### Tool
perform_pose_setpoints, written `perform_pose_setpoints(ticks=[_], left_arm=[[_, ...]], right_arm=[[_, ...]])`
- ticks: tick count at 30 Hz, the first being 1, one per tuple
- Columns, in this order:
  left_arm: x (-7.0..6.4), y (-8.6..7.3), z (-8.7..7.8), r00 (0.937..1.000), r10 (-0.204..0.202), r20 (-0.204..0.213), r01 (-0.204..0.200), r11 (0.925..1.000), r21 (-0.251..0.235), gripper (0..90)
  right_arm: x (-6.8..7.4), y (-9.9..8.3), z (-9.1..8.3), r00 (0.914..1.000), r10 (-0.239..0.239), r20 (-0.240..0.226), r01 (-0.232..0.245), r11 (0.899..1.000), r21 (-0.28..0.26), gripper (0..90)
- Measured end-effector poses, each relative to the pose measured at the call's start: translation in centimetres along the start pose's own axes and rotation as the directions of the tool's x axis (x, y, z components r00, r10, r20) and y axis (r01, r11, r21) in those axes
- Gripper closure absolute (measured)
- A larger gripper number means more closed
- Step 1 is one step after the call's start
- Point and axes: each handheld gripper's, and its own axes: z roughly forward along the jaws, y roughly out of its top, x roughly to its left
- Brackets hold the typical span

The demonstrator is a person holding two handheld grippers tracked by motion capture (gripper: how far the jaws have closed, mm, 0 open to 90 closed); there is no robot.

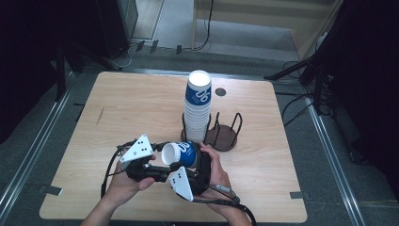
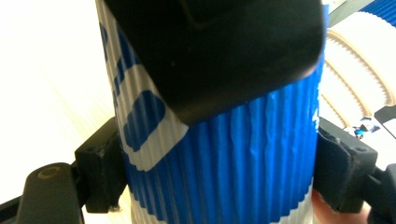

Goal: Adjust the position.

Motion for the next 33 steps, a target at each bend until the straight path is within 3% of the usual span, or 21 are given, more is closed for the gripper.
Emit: perform_pose_setpoints(ticks=[7, 11, 18, 27, 33], left_arm=[[0.1, 0.0, 0.0, 1.0, -0.007, 0.003, 0.007, 1.0, 0.0, 28.4], [0.3, -0.1, -0.1, 0.9999, -0.015, -0.001, 0.015, 0.9999, -0.006, 28.6], [0.7, -0.1, -0.3, 0.9988, -0.031, -0.039, 0.03, 0.9994, -0.016, 28.7], [1.4, -0.1, -0.9, 0.9956, -0.05, -0.08, 0.046, 0.998, -0.043, 28.8], [1.9, -0.2, -1.2, 0.9913, -0.068, -0.113, 0.06, 0.9955, -0.073, 28.8]], right_arm=[[-0.2, -0.1, 0.1, 0.9998, 0.019, -0.008, -0.019, 1.0, 0.005, 12.7], [-0.6, -0.1, 0.1, 0.9977, 0.054, -0.039, -0.054, 0.998, 0.024, 10.6], [-0.8, 0.2, -0.3, 0.9958, 0.074, -0.055, -0.075, 0.997, -0.015, 4.7], [-1.5, 0.6, -0.8, 0.9929, 0.105, -0.055, -0.108, 0.993, -0.043, 4.0], [-1.8, 0.9, -1.4, 0.9834, 0.159, -0.088, -0.166, 0.982, -0.088, 1.6]])
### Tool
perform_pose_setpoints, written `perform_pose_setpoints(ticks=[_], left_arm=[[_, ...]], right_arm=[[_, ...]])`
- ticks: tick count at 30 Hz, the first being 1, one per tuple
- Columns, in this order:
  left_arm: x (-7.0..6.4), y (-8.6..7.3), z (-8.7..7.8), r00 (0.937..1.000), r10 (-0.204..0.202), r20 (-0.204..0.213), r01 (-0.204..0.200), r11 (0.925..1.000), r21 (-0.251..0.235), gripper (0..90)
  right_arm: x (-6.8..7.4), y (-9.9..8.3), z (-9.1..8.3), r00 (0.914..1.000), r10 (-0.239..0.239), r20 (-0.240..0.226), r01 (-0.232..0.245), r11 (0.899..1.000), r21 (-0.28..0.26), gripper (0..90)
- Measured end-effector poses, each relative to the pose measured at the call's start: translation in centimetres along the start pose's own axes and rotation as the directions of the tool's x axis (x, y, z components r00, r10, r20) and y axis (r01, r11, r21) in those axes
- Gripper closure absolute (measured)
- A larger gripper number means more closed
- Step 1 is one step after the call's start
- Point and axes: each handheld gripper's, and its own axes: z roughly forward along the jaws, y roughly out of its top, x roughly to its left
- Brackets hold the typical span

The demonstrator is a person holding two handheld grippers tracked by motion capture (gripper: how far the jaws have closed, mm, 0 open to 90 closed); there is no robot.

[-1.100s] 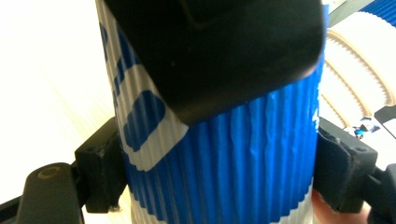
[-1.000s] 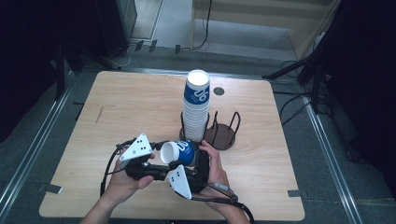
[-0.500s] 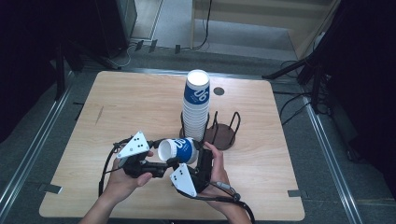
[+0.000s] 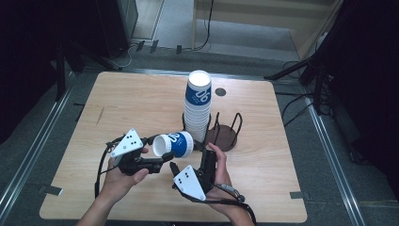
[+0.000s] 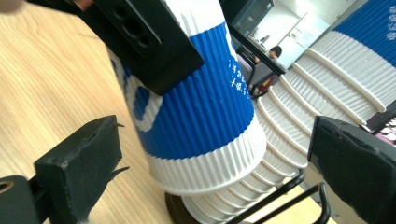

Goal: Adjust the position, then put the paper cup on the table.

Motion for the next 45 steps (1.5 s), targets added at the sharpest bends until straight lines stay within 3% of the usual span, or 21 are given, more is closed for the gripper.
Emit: perform_pose_setpoints(ticks=[3, 12, 18, 28, 34, 38, 45], left_arm=[[0.1, -0.1, -0.1, 1.0, -0.002, -0.005, 0.002, 0.9999, -0.012, 28.8], [0.6, 0.0, -0.8, 0.9988, -0.018, -0.045, 0.016, 0.9984, -0.054, 28.9], [0.9, 0.1, -1.3, 0.9971, -0.028, -0.071, 0.022, 0.996, -0.086, 28.9], [1.3, 0.1, -1.7, 0.9971, -0.046, -0.061, 0.038, 0.9917, -0.123, 28.9], [1.3, 0.0, -1.6, 0.9967, -0.048, -0.065, 0.04, 0.9909, -0.129, 28.9], [1.4, 0.0, -1.7, 0.9965, -0.058, -0.061, 0.049, 0.9898, -0.134, 29.0], [1.4, -0.1, -1.8, 0.994, -0.075, -0.079, 0.061, 0.9841, -0.167, 28.9]], right_arm=[[0.1, 0.1, -0.1, 0.9999, -0.002, -0.011, 0.002, 1.0, -0.001, 0.0], [0.0, 0.1, 0.0, 0.9972, 0.073, -0.016, -0.073, 0.997, 0.008, 0.0], [-0.2, 0.0, -0.1, 0.9907, 0.136, -0.014, -0.136, 0.991, -0.005, 0.0], [0.2, -0.3, 0.2, 0.9751, 0.222, 0.007, -0.222, 0.975, 0.006, 0.0], [0.3, -0.3, 0.3, 0.9735, 0.227, 0.027, -0.228, 0.974, 0.005, 0.0], [0.2, -0.2, 0.1, 0.9663, 0.256, 0.032, -0.256, 0.967, 0.0, 0.0], [-0.3, 0.1, -0.1, 0.943, 0.333, 0.012, -0.333, 0.943, -0.003, 0.0]])
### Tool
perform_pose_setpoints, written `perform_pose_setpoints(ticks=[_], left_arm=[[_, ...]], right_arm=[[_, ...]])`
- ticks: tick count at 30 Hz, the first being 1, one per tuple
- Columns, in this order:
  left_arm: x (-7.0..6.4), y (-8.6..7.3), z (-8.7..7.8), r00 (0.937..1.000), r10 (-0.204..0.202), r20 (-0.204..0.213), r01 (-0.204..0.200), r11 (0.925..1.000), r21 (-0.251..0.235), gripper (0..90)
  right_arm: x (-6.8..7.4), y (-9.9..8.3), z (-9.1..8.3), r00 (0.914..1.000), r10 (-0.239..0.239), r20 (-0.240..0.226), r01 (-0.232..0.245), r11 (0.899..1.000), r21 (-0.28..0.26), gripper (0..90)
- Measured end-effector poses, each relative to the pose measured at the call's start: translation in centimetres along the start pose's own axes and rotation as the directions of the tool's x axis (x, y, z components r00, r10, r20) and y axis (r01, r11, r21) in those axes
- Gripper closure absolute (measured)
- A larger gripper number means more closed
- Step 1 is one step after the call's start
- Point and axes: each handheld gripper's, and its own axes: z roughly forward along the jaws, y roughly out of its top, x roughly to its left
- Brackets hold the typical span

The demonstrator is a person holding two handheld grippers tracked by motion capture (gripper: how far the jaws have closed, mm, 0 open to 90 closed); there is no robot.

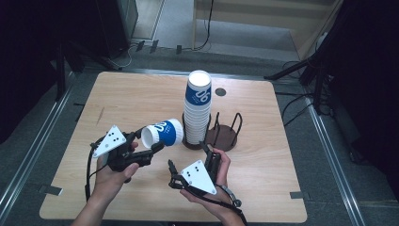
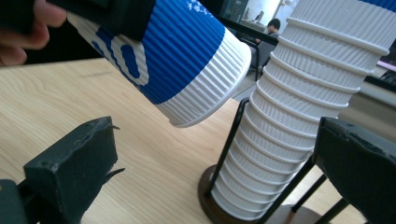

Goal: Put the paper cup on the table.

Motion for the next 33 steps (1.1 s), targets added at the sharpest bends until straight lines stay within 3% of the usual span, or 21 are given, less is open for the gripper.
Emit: perform_pose_setpoints(ticks=[5, 10, 13, 19, 23, 26, 29, 31, 33], left_arm=[[0.2, 0.0, 0.1, 0.9998, -0.016, -0.014, 0.016, 0.9996, -0.024, 28.9], [-0.1, -0.2, 0.2, 0.9998, -0.007, -0.018, 0.007, 0.9992, -0.038, 28.9], [-0.4, -0.2, 0.3, 0.9999, 0.006, -0.014, -0.006, 0.9992, -0.041, 28.9], [-0.5, -0.2, 0.2, 0.9999, -0.004, -0.014, 0.003, 0.998, -0.063, 28.9], [-0.6, -0.3, 0.2, 0.9998, -0.004, -0.018, 0.003, 0.9975, -0.071, 28.9], [-0.8, -0.4, 0.3, 0.9999, -0.003, -0.015, 0.002, 0.9972, -0.075, 28.9], [-0.9, -0.4, 0.5, 0.9999, -0.001, -0.012, 0.0, 0.9968, -0.08, 28.9], [-1.0, -0.5, 0.5, 0.9999, -0.003, -0.011, 0.002, 0.9968, -0.079, 28.9], [-1.1, -0.6, 0.7, 0.9999, -0.001, -0.011, 0.0, 0.9966, -0.083, 28.9]], right_arm=[[0.0, 0.3, -0.2, 0.9981, 0.038, 0.048, -0.036, 0.999, -0.025, 2.3], [-0.5, 0.5, -0.4, 0.9911, 0.129, 0.035, -0.128, 0.991, -0.024, 2.9], [-0.9, 0.7, -0.5, 0.9771, 0.211, 0.026, -0.211, 0.977, -0.002, 0.0], [-1.8, 0.9, -0.8, 0.9474, 0.316, 0.052, -0.317, 0.948, 0.012, 0.0], [-2.4, 1.4, -1.1, 0.9325, 0.354, 0.072, -0.356, 0.935, 0.01, 0.0], [-2.5, 1.6, -1.1, 0.9302, 0.357, 0.086, -0.359, 0.933, 0.006, 0.0], [-2.5, 2.0, -1.1, 0.9215, 0.377, 0.095, -0.379, 0.926, 0.002, 0.0], [-2.6, 2.2, -1.2, 0.9089, 0.405, 0.099, -0.407, 0.914, -0.004, 0.0], [-2.7, 2.3, -1.3, 0.8891, 0.447, 0.099, -0.448, 0.894, -0.011, 0.0]])
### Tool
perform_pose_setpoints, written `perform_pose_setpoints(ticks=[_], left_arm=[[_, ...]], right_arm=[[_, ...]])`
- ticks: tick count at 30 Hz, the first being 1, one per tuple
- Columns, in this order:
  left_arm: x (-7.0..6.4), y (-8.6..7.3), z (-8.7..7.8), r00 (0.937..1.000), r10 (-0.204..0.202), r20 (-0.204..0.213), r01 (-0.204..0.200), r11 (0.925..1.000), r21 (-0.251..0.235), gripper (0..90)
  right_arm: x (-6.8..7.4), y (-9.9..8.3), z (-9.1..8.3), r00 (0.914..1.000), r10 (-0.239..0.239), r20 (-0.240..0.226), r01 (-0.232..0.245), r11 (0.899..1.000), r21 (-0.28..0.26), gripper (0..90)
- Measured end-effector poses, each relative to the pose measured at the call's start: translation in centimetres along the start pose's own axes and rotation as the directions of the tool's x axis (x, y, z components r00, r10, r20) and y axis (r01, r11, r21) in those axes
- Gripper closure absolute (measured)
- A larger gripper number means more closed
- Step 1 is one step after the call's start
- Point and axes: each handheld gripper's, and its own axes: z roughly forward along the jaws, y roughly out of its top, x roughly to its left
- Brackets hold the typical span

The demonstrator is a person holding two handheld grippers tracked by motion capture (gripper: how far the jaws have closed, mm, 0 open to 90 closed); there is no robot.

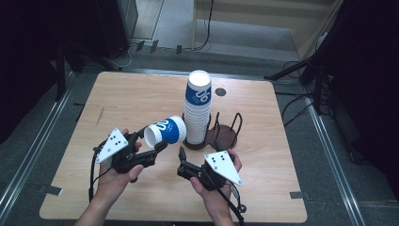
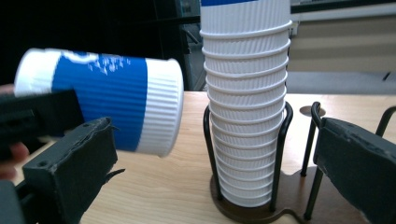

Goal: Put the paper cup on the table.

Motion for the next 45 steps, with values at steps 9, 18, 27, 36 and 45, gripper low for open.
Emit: perform_pose_setpoints(ticks=[9, 18, 27, 36, 45], left_arm=[[-0.3, -0.2, 0.2, 0.9999, -0.003, 0.013, 0.004, 0.9998, -0.021, 28.9], [-0.8, -0.5, 0.4, 0.9991, -0.01, 0.041, 0.012, 0.9991, -0.042, 28.9], [-1.3, -0.6, 0.5, 0.9975, -0.005, 0.07, 0.009, 0.9981, -0.06, 28.9], [-1.8, -1.1, 0.9, 0.9949, -0.013, 0.1, 0.021, 0.9967, -0.078, 29.0], [-2.4, -1.6, 1.3, 0.9922, -0.011, 0.124, 0.021, 0.9967, -0.079, 28.9]], right_arm=[[-0.2, 0.5, -0.2, 0.9859, 0.167, -0.004, -0.167, 0.986, 0.004, 0.0], [-0.1, 0.2, 0.0, 0.9314, 0.364, 0.016, -0.364, 0.93, 0.056, 0.0], [0.5, 0.4, 0.0, 0.8545, 0.518, 0.035, -0.519, 0.852, 0.068, 0.0], [0.5, 0.6, -0.2, 0.7562, 0.654, 0.009, -0.653, 0.753, 0.08, 0.0], [0.0, 0.2, -0.1, 0.6556, 0.755, 0.022, -0.753, 0.652, 0.09, 0.0]])
